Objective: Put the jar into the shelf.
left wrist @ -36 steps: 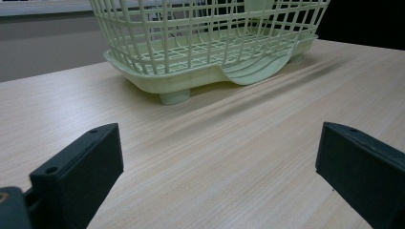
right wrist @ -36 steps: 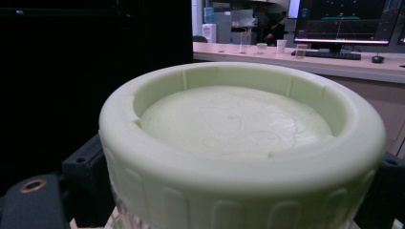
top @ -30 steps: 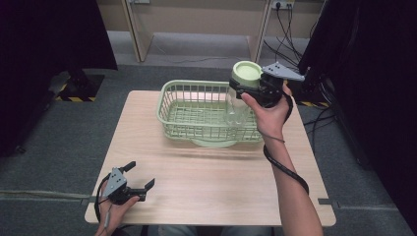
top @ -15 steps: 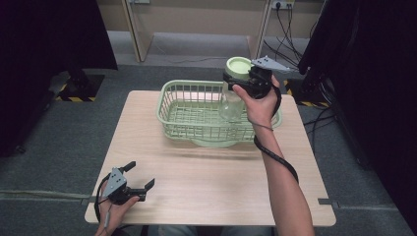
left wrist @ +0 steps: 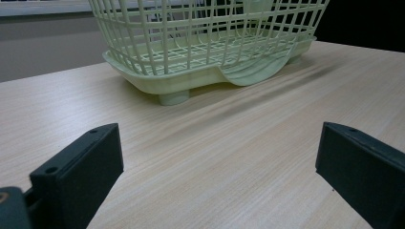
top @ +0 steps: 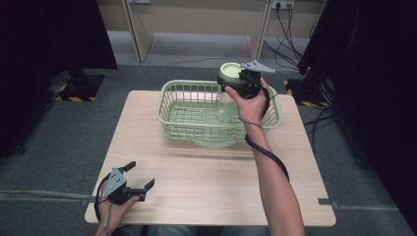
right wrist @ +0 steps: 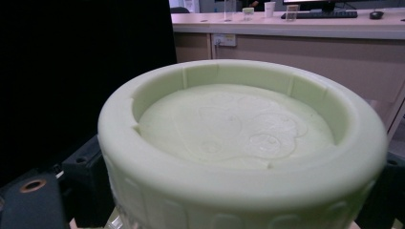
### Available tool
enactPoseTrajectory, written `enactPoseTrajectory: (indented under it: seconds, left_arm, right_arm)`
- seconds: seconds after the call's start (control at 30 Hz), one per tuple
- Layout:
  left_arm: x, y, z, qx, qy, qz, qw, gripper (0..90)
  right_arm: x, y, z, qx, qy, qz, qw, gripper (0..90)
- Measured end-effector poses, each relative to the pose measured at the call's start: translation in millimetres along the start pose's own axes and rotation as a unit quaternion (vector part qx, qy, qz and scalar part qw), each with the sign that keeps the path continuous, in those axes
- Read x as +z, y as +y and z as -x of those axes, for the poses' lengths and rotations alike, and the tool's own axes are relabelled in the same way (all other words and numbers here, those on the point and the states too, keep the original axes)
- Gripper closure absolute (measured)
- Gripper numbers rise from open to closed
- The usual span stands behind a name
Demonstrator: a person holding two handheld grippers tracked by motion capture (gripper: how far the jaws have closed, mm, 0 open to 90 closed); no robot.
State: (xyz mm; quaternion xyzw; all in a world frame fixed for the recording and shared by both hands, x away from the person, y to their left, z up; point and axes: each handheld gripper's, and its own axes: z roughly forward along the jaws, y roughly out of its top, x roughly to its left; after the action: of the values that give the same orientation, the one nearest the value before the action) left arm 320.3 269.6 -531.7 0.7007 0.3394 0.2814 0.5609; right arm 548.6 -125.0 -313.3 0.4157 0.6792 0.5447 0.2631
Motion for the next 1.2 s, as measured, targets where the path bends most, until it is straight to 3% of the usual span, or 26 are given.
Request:
enactPoseTrajectory:
  seconds: [0.57, 0.93, 1.2]
  left_arm:
    - [-0.2, -0.2, -0.1, -0.001, -0.001, 0.002, 1.0000, 1.7]
    - [-0.2, -0.2, -0.4, 0.000, -0.002, 0.001, 1.0000, 1.7]
    - [-0.2, -0.1, 0.0, 0.001, -0.002, 0.000, 1.0000, 1.7]
  right_arm:
    - [41.4, -38.5, 1.7, 0.006, -0.014, -0.048, 0.9987, 11.3]
    - [48.7, -55.2, 3.8, 0.002, -0.018, -0.067, 0.9976, 11.3]
    - [49.5, -54.3, -3.9, -0.023, -0.019, -0.080, 0.9964, 11.1]
